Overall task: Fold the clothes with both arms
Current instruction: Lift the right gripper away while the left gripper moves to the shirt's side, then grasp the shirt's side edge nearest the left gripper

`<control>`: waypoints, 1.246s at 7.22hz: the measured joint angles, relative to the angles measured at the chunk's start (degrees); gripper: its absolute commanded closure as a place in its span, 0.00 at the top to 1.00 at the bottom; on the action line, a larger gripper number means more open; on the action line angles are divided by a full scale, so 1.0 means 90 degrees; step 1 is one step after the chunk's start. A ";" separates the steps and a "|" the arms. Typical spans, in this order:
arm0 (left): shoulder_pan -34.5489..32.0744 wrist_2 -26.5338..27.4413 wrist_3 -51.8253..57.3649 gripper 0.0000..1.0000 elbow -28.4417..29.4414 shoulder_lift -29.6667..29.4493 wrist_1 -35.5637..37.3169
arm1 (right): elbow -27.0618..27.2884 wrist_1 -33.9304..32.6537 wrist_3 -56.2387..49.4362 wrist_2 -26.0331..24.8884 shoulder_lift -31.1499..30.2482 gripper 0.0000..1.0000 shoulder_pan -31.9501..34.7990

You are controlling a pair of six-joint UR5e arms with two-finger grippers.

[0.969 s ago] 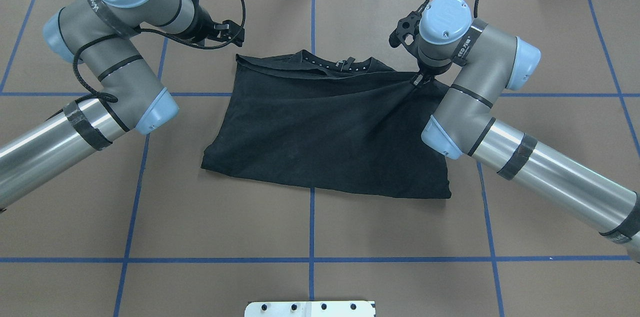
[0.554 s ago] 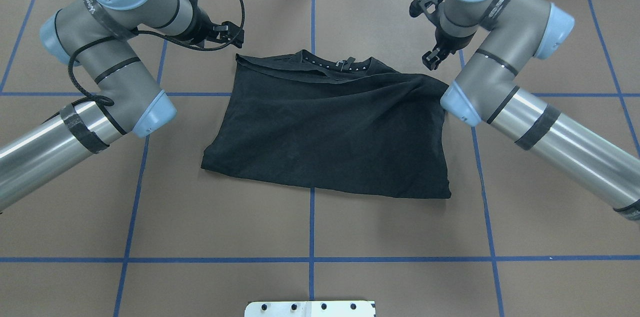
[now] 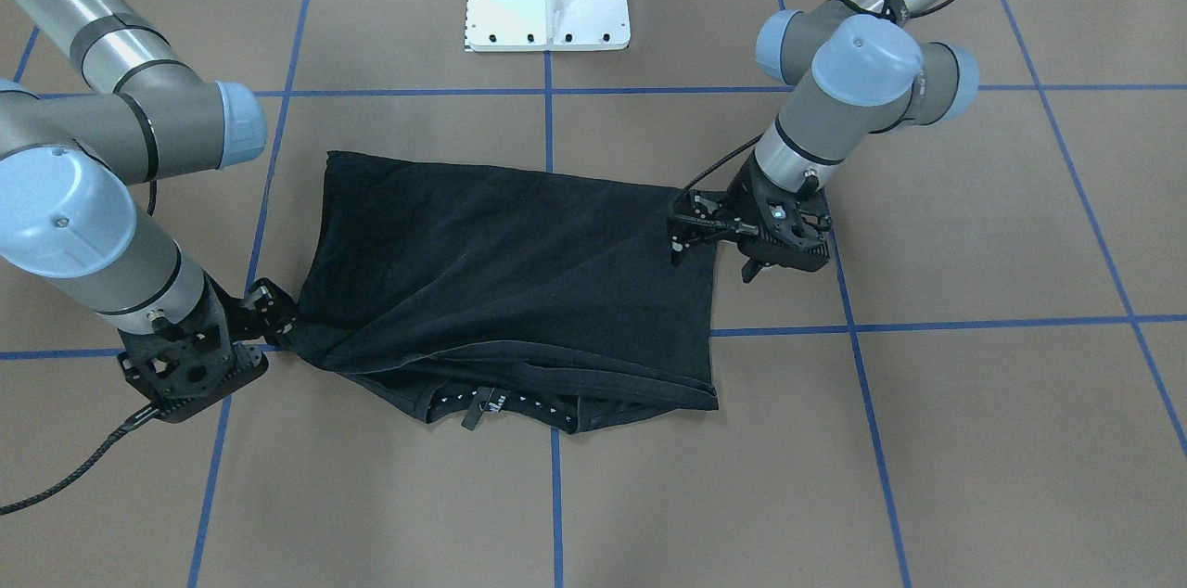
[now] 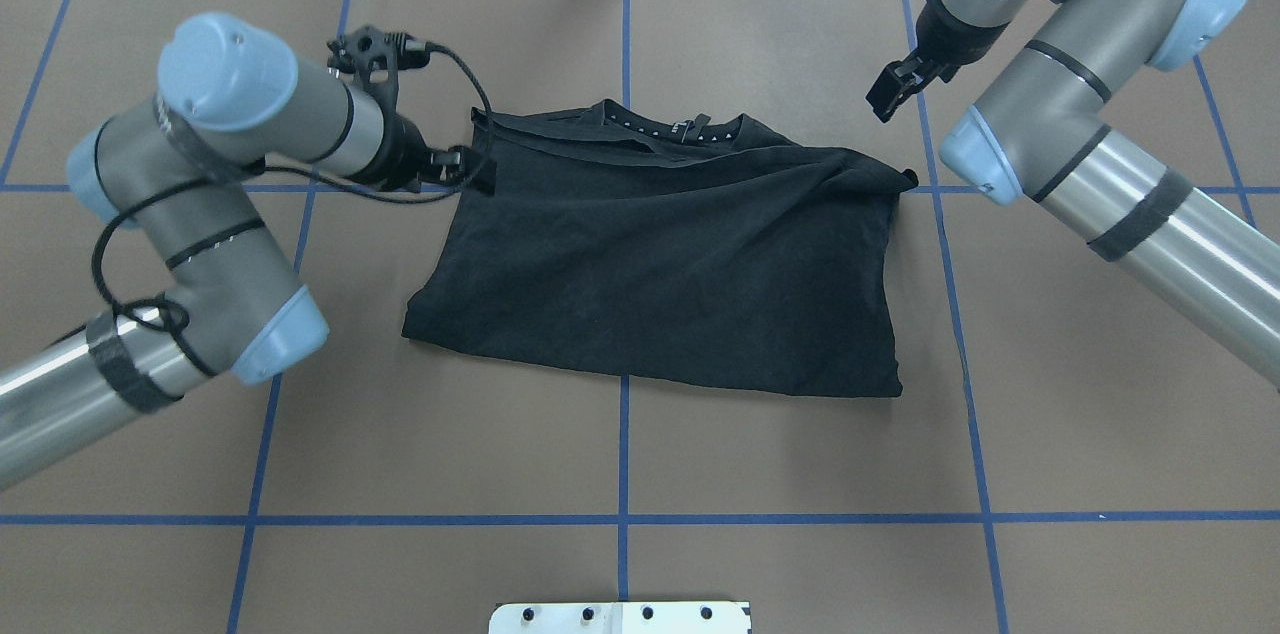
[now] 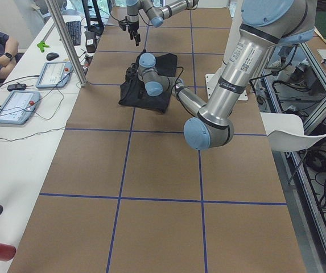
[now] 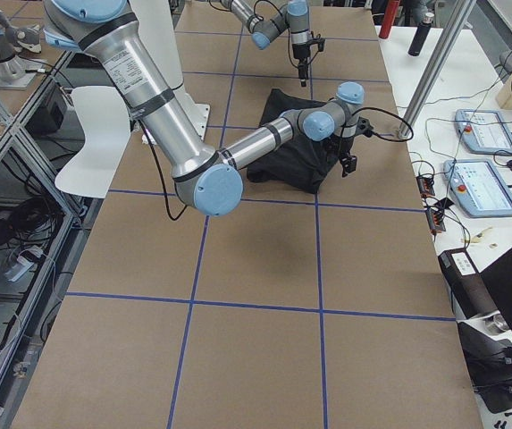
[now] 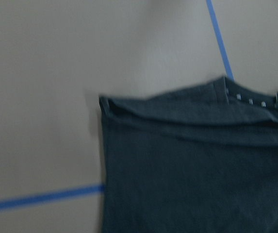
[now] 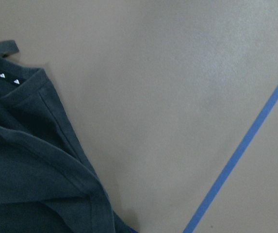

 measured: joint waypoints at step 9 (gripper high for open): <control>0.0929 0.0181 0.0519 0.59 -0.0706 0.1181 -0.0032 | 0.1072 -0.0028 0.0224 0.0053 -0.0827 0.99 0.0023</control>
